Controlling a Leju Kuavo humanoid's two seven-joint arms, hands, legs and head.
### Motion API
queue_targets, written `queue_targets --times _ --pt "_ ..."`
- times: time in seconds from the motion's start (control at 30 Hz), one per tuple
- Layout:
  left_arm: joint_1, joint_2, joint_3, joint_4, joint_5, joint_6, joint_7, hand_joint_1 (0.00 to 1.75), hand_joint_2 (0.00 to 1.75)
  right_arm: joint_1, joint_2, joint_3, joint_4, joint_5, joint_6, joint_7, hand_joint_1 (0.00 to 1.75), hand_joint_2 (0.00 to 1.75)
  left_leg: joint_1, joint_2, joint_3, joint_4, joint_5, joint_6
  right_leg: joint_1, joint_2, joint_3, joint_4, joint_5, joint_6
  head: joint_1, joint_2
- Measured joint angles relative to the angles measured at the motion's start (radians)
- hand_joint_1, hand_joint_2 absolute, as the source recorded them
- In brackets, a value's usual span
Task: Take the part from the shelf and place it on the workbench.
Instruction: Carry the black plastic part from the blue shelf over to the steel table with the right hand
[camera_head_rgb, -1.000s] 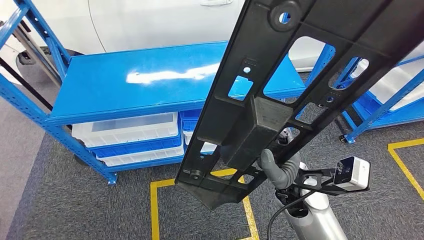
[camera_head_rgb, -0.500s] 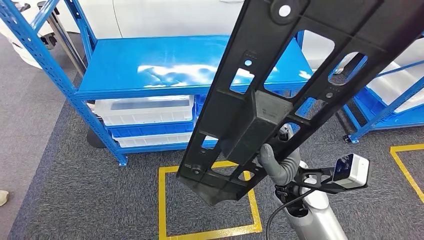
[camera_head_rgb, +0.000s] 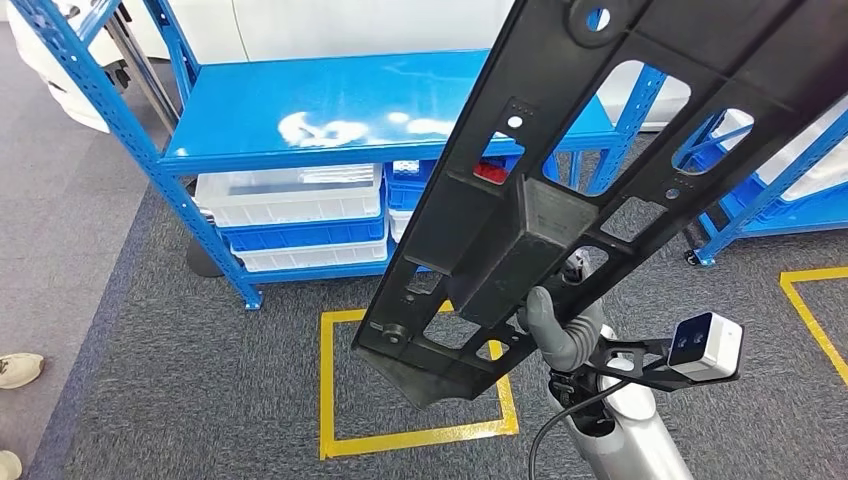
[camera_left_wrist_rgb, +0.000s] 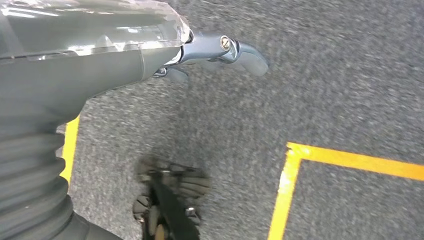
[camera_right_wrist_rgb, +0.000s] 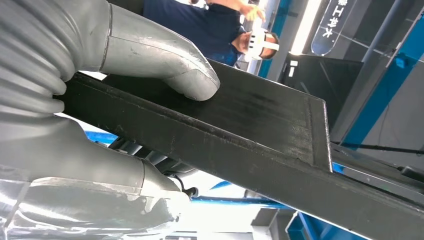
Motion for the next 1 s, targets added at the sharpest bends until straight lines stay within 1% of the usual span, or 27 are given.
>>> queue_targets --times 0.03,0.07,0.1,0.13,0.17,0.2,0.23,0.27,0.3,0.33,0.37,0.43,0.47,0.5,0.53,0.57,0.6,0.63,0.67,0.7,0.77,0.8,0.83,0.87,0.93,0.97,1.0 --pt "0.0 0.0 0.0 0.0 0.0 0.0 -0.001 0.0 1.75 0.004 0.0 0.0 0.001 0.003 0.0 -0.002 1.75 1.75 0.0 0.0 0.023 -0.005 0.028 -0.001 0.0 -0.001 -0.018 0.005 0.01 0.002 0.0 0.0" --pt "0.001 0.0 0.0 0.0 0.0 -0.001 -0.001 0.0 1.75 0.008 0.0 0.0 0.002 0.008 0.001 -0.005 1.75 1.75 0.0 0.0 0.063 -0.045 0.058 0.0 -0.001 -0.002 -0.036 0.012 0.019 0.005 0.0 0.0" --pt "0.0 0.0 0.0 0.0 0.0 -0.001 -0.002 0.0 1.75 0.011 0.0 0.0 0.002 0.011 0.002 -0.007 1.75 1.75 0.0 0.001 0.117 -0.112 0.068 0.002 -0.001 -0.003 -0.052 0.021 0.026 0.009 0.0 0.0" --pt "0.0 0.0 0.0 0.0 -0.001 -0.001 -0.003 0.0 1.75 0.013 0.0 0.0 0.002 0.013 0.002 -0.009 1.75 1.75 -0.001 0.0 0.174 -0.193 0.062 0.006 0.0 -0.003 -0.065 0.03 0.034 0.014 0.0 0.0" --pt "0.0 0.0 0.0 0.0 -0.002 -0.001 -0.004 0.0 1.75 0.015 0.0 0.001 0.002 0.013 0.002 -0.01 1.75 1.75 -0.003 -0.001 0.214 -0.255 0.048 0.011 0.001 -0.004 -0.074 0.035 0.041 0.019 0.0 0.0" --pt "0.0 0.0 0.0 0.0 -0.002 -0.002 -0.005 0.0 1.75 0.016 0.0 0.001 0.002 0.014 0.002 -0.011 1.75 1.75 -0.005 -0.002 0.237 -0.293 0.033 0.017 0.001 -0.004 -0.078 0.038 0.049 0.024 0.0 0.0" --pt "0.001 0.0 0.0 0.0 -0.003 -0.002 -0.005 0.0 1.75 0.017 0.0 0.001 0.002 0.014 0.002 -0.011 1.75 1.75 -0.007 -0.002 0.241 -0.308 0.031 0.024 0.001 -0.005 -0.08 0.038 0.058 0.03 0.0 0.0" --pt "0.002 -0.001 0.0 0.0 -0.003 -0.002 -0.006 0.0 1.75 0.018 0.0 0.002 0.002 0.014 0.002 -0.012 1.75 1.75 -0.006 -0.001 0.232 -0.306 0.039 0.031 0.001 -0.003 -0.083 0.036 0.065 0.035 0.0 0.0" --pt "0.002 -0.002 0.0 0.0 -0.003 -0.002 -0.006 0.0 1.75 0.019 -0.001 0.003 0.002 0.014 0.002 -0.012 1.75 1.75 -0.004 0.001 0.225 -0.306 0.049 0.038 -0.001 0.0 -0.089 0.042 0.057 0.041 0.0 0.0" --pt "0.002 -0.002 0.0 0.0 -0.003 -0.002 -0.006 0.0 1.75 0.02 -0.001 0.003 0.002 0.014 0.002 -0.012 1.75 1.75 -0.001 0.004 0.214 -0.307 0.061 0.046 -0.002 0.003 -0.099 0.062 0.028 0.046 0.0 0.0" --pt "0.001 -0.003 0.0 0.0 -0.003 -0.002 -0.007 0.0 1.75 0.021 -0.002 0.003 0.002 0.014 0.002 -0.013 1.75 1.75 0.0 0.006 0.2 -0.308 0.075 0.052 -0.003 0.007 -0.113 0.102 -0.018 0.052 0.0 0.0" --pt "0.001 -0.003 0.0 0.0 -0.003 -0.003 -0.007 0.0 1.75 0.023 -0.002 0.004 0.003 0.014 0.003 -0.013 1.75 1.75 -0.001 0.008 0.17 -0.307 0.1 0.057 -0.007 0.01 -0.143 0.227 -0.12 0.061 0.0 0.0" --pt "0.002 -0.003 0.0 0.0 -0.004 -0.004 -0.007 0.0 1.75 0.023 -0.003 0.004 0.005 0.013 0.003 -0.012 1.75 1.75 -0.001 0.008 0.155 -0.305 0.111 0.057 -0.009 0.01 -0.15 0.285 -0.142 0.064 0.0 0.0" --pt "0.002 -0.003 0.0 0.0 -0.005 -0.005 -0.007 0.0 1.75 0.023 -0.003 0.004 0.006 0.012 0.003 -0.01 1.75 1.75 -0.002 0.008 0.139 -0.302 0.122 0.055 -0.011 0.01 -0.145 0.318 -0.14 0.066 0.0 0.0" --pt "0.002 -0.003 0.0 0.0 -0.005 -0.006 -0.006 0.0 1.75 0.024 -0.004 0.004 0.008 0.011 0.003 -0.007 1.75 1.75 -0.002 0.008 0.123 -0.299 0.131 0.053 -0.012 0.011 -0.125 0.319 -0.119 0.066 0.0 0.0" --pt "0.002 -0.003 0.0 0.0 -0.006 -0.005 -0.004 0.0 1.75 0.024 -0.005 0.004 0.009 0.009 0.002 -0.004 1.75 1.75 -0.002 0.007 0.108 -0.294 0.14 0.051 -0.013 0.011 -0.086 0.283 -0.091 0.065 0.0 0.0" --pt "0.002 -0.004 0.0 0.0 -0.006 -0.003 -0.001 0.0 1.75 0.024 -0.005 0.004 0.01 0.008 0.001 -0.003 1.75 1.75 -0.002 0.007 0.095 -0.29 0.148 0.047 -0.014 0.012 -0.033 0.219 -0.075 0.062 0.0 0.0" --pt "0.002 -0.004 0.0 0.0 -0.006 -0.001 0.002 0.0 1.75 0.024 -0.006 0.005 0.01 0.006 0.0 -0.001 1.75 1.75 -0.003 0.006 0.084 -0.285 0.155 0.043 -0.012 0.013 0.022 0.142 -0.076 0.057 0.0 0.0" --pt "0.002 -0.004 0.0 0.0 -0.005 0.002 0.005 0.0 1.75 0.025 -0.006 0.005 0.01 0.006 0.0 -0.001 1.75 1.75 -0.004 0.005 0.078 -0.284 0.164 0.037 -0.009 0.015 0.062 0.081 -0.083 0.051 0.0 0.0" --pt "0.002 -0.005 0.0 0.0 -0.004 0.006 0.007 0.0 1.75 0.026 -0.006 0.005 0.01 0.006 -0.001 0.0 1.75 1.75 -0.004 0.004 0.074 -0.285 0.172 0.031 -0.006 0.016 0.086 0.041 -0.095 0.044 0.0 0.0" --pt "0.003 -0.005 0.0 0.0 -0.002 0.013 0.008 0.0 1.75 0.026 -0.006 0.006 0.012 0.007 0.0 0.0 1.75 1.75 -0.003 0.002 0.068 -0.291 0.191 0.017 -0.003 0.016 0.082 0.022 -0.088 0.029 0.0 0.0" --pt "0.004 -0.006 0.001 0.0 -0.001 0.016 0.008 0.0 1.75 0.023 -0.005 0.006 0.014 0.008 0.0 0.001 1.75 1.75 -0.002 0.001 0.06 -0.288 0.189 0.011 -0.005 0.013 0.074 0.018 -0.077 0.02 0.0 0.0" --pt "0.005 -0.007 0.001 0.0 0.0 0.016 0.006 0.0 1.75 0.019 -0.004 0.007 0.017 0.008 0.001 0.001 1.75 1.75 -0.002 0.0 0.05 -0.273 0.169 0.005 -0.007 0.011 0.063 0.015 -0.064 0.01 0.0 0.0" --pt "0.007 -0.008 0.001 0.0 0.001 0.015 0.005 0.0 1.75 0.014 -0.003 0.007 0.021 0.008 0.001 0.001 1.75 1.75 -0.002 -0.001 0.035 -0.238 0.13 0.001 -0.009 0.008 0.05 0.012 -0.051 0.002 0.0 0.0" --pt "0.007 -0.009 0.001 0.0 0.002 0.013 0.001 0.0 1.75 0.005 -0.002 0.007 0.026 0.005 0.001 0.001 1.75 1.75 0.0 0.0 0.001 -0.114 0.025 -0.003 -0.005 0.005 0.022 0.012 -0.028 -0.007 -0.001 0.0" --pt "0.007 -0.009 0.001 0.0 0.004 0.013 -0.001 0.0 1.75 0.003 -0.002 0.007 0.028 0.003 0.0 0.002 1.75 1.75 0.0 0.0 -0.009 -0.05 -0.006 -0.005 -0.002 0.004 0.007 0.013 -0.016 -0.007 -0.001 0.0" --pt "0.007 -0.009 0.001 0.0 0.005 0.012 -0.002 0.0 1.75 0.003 -0.002 0.007 0.028 0.001 0.0 0.003 1.75 1.75 0.0 0.0 -0.008 -0.007 -0.011 -0.005 0.0 0.002 -0.009 0.015 -0.005 -0.008 -0.001 0.0"
